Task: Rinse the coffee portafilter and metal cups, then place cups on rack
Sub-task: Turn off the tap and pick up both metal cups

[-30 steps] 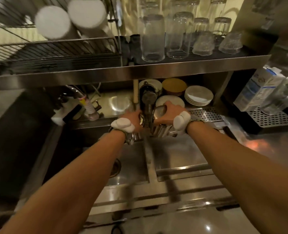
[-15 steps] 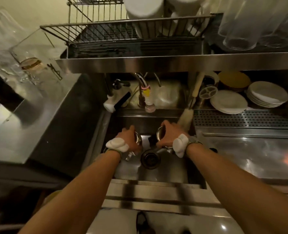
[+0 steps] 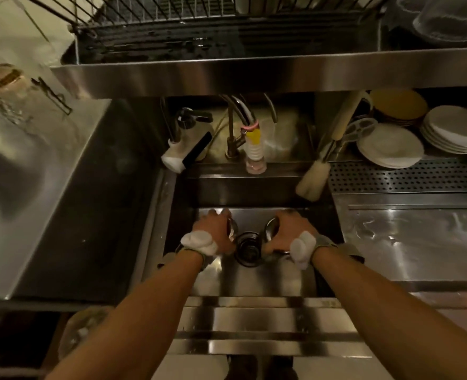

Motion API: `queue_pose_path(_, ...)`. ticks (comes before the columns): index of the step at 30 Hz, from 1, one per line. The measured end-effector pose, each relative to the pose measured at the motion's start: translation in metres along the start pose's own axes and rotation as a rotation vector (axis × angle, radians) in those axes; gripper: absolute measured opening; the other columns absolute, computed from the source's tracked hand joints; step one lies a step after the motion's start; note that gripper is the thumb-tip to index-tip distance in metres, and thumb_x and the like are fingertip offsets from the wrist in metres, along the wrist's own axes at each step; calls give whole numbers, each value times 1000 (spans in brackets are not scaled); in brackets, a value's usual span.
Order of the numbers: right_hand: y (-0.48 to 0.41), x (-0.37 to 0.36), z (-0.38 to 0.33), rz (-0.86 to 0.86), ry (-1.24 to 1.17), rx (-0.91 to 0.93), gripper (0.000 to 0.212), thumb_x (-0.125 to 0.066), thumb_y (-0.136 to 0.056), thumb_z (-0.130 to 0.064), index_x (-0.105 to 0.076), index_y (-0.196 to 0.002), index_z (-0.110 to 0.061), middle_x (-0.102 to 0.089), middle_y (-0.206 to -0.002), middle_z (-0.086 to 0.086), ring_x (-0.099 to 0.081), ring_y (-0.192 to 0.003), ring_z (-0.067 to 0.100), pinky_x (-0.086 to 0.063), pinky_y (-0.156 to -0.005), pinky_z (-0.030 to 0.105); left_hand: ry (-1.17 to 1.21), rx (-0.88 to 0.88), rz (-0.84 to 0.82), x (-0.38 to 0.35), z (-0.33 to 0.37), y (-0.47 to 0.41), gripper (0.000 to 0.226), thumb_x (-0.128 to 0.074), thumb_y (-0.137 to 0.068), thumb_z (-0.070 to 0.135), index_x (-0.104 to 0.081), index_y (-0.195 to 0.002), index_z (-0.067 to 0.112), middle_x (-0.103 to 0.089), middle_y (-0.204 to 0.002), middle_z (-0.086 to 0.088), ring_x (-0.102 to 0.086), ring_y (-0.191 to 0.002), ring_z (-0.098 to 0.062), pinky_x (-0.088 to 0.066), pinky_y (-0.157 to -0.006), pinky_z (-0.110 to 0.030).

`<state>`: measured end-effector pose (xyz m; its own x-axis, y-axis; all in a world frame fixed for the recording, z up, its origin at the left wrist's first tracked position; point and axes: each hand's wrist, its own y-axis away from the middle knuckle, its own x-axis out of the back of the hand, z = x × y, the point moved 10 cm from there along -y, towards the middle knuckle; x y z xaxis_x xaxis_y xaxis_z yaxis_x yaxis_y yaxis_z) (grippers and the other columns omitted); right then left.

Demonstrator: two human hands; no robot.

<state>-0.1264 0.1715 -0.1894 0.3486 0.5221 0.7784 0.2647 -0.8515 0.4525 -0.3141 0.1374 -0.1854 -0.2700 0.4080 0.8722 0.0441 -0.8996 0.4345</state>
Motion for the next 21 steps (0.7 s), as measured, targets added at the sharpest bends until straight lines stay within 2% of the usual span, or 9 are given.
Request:
queue_pose_path(3,-13,40,2,178,-104,-25,90,-81,-49,-50,-39,-123,-24,-50,-122,11,-55,-105,34,-47,-85,36,294,109,216,43,-16,-10,92,-79,-58,49,-32,-133,25,-43,-129,-12,-56,-110,-37,-49,-87,-41)
queue_pose_path(5,-14,64,1,322,-207,4,92,-80,-51,-50,-33,-125,-27,-47,-127,14,-54,-108,37,-47,-90,41,392,117,401,66,-22,-11,90,-80,-56,49,-33,-129,25,-42,-128,-12,-56,-108,-38,-49,-86,-41)
queue_pose_path(7,-7,52,-2,280,-176,19,86,-82,-50,-45,-35,-121,-27,-47,-126,13,-54,-107,37,-50,-89,44,342,131,312,51,-19,-8,92,-81,-56,48,-32,-130,24,-42,-128,-14,-56,-107,-39,-50,-84,-41)
queue_pose_path(10,3,-4,-1,-15,0,59,73,-81,-47,-47,-52,-109,-21,-60,-111,5,-61,-100,28,-54,-83,39,21,70,8,-5,-7,0,83,-81,-53,44,-40,-123,26,-50,-122,-10,-60,-102,-35,-49,-75,-35)
queue_pose_path(13,0,11,7,146,-127,35,87,-81,-51,-47,-39,-125,-27,-46,-125,10,-53,-110,35,-49,-92,42,174,110,217,19,-9,5,78,-78,-58,43,-38,-123,26,-44,-122,-10,-59,-102,-38,-51,-80,-42)
queue_pose_path(16,-2,36,6,371,-178,55,90,-80,-53,-44,-29,-127,-34,-37,-131,11,-47,-113,37,-45,-91,44,384,161,491,57,-19,9,79,-80,-56,41,-37,-121,28,-42,-123,-10,-56,-104,-36,-52,-81,-45)
queue_pose_path(17,-3,34,5,344,-151,53,90,-81,-52,-42,-30,-126,-33,-37,-131,11,-47,-113,37,-46,-90,44,356,150,455,54,-15,9,79,-81,-55,41,-38,-120,28,-43,-122,-10,-56,-104,-35,-52,-81,-44)
queue_pose_path(20,-7,-6,8,47,-38,48,81,-83,-51,-42,-45,-120,-22,-53,-120,10,-56,-107,32,-51,-86,37,54,85,86,5,1,4,75,-79,-57,44,-41,-120,28,-50,-120,-9,-60,-102,-34,-52,-80,-40)
queue_pose_path(21,-5,-12,7,25,-28,76,81,-82,-52,-43,-46,-121,-22,-54,-120,9,-56,-108,31,-51,-88,39,15,73,85,-1,1,6,74,-77,-58,45,-41,-121,29,-50,-120,-8,-60,-103,-34,-52,-80,-40)
